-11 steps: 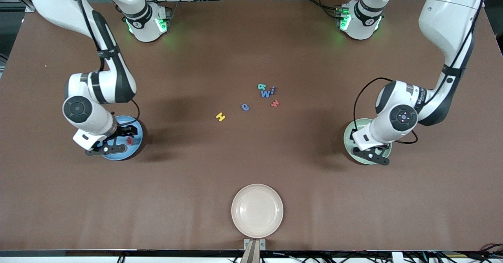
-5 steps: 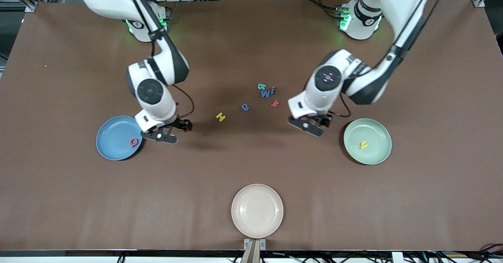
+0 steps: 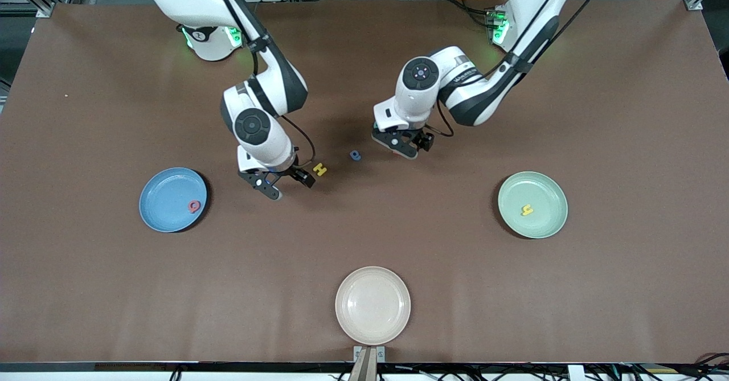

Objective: Sort uppercase to blue plate, lowercase to green plate
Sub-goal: 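Move the right gripper to yellow H while the left gripper reaches blue m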

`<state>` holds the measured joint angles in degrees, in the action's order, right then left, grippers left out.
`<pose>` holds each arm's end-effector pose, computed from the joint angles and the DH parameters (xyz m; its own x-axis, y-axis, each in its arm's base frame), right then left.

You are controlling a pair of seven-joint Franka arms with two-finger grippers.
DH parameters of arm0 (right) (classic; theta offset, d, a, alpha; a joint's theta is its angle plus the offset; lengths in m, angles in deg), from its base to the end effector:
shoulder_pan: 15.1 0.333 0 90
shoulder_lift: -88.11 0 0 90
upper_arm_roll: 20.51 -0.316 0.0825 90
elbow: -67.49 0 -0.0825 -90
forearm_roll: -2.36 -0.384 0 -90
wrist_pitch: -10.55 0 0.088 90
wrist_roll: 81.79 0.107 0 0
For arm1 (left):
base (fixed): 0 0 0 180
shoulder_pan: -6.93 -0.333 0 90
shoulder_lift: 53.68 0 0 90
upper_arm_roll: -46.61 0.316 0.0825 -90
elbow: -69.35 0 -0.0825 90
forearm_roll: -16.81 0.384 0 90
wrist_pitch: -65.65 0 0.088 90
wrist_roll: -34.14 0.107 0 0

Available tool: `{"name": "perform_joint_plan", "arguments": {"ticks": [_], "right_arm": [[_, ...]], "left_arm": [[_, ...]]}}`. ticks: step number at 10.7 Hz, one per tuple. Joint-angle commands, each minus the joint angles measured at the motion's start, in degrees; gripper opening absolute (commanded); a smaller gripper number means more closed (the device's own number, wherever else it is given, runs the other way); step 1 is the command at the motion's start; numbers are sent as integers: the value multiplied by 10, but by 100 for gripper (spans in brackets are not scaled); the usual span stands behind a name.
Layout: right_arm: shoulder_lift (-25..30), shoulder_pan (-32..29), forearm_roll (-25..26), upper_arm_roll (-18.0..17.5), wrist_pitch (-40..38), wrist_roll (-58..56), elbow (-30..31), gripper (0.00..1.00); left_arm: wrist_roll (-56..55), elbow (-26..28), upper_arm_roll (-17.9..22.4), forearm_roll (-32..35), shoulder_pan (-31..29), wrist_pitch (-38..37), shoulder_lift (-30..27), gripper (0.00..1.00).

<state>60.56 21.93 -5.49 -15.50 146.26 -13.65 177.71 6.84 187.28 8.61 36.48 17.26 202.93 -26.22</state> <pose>0.5260 0.3335 0.2371 0.7495 -0.6591 -0.0611 -0.6597 -0.7514 0.0131 0.3987 -0.4329 0.2439 0.8398 -0.5419 -0.0323 -0.5401 -0.8400 0.0517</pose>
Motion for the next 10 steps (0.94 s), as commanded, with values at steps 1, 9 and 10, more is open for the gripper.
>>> {"name": "perform_joint_plan", "arguments": {"ticks": [1, 9, 10], "right_arm": [[-54, 30, -8, 3, 43, 122, -29, 100], [-77, 67, 23, 3, 73, 100, -13, 100], [-76, 69, 32, 3, 73, 101, -10, 100]], "left_arm": [[-14, 13, 0, 2, 13, 15, -2, 82], [-75, 11, 2, 11, 28, 32, 35, 67], [-78, 12, 3, 11, 27, 32, 38, 65]]}}
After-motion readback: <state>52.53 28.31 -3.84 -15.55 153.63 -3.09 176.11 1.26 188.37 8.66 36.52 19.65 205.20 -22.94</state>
